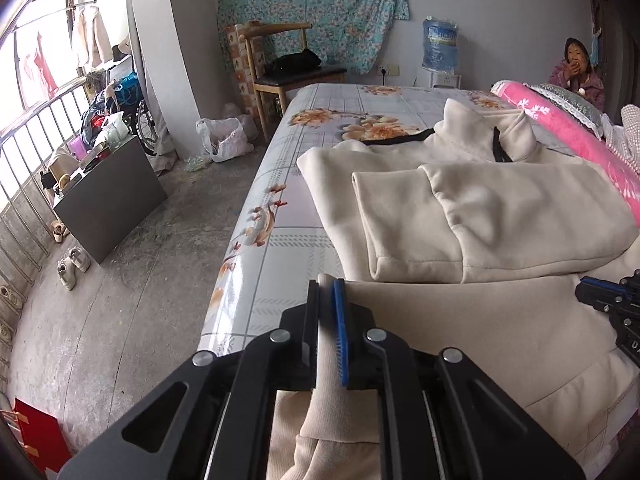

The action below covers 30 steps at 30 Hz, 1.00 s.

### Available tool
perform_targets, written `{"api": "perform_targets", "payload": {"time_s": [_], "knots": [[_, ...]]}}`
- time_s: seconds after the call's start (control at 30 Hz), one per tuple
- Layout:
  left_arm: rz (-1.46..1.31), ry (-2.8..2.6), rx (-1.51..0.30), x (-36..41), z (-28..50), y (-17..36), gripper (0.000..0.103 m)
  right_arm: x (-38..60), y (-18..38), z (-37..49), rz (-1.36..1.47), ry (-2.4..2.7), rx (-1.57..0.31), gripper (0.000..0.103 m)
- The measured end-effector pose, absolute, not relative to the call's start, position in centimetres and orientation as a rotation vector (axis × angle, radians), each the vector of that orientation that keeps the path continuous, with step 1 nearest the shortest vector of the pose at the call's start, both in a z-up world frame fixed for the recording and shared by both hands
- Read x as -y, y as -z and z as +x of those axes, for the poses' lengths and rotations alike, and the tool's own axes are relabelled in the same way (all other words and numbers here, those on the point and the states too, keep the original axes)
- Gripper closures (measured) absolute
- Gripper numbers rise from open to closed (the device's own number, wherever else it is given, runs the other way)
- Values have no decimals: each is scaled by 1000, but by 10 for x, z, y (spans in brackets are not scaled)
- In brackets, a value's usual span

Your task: Fold large clothes

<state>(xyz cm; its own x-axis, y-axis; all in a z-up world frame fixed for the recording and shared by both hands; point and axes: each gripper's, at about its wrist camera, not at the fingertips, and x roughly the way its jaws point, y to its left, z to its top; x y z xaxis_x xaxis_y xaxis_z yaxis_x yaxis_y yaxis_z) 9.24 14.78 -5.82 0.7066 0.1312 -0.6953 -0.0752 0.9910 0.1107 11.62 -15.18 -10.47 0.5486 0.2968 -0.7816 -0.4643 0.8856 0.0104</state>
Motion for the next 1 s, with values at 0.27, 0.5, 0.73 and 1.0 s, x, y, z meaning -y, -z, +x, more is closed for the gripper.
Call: {"api": "perform_targets", "payload": {"time_s": [0.27, 0.5, 0.73, 1.0], "knots": [[107, 155, -685, -83, 55, 32, 93, 166, 107, 126, -58, -488, -920, 103], [180, 218, -869, -33, 70, 87, 93, 224, 81, 122, 115, -456, -911, 85], [148, 223, -887, -37, 72, 86, 93, 320, 84, 117, 7, -124, -911, 88], [93, 213, -1015, -37, 89, 74, 90, 363, 71, 117, 203, -128, -899, 54]]}}
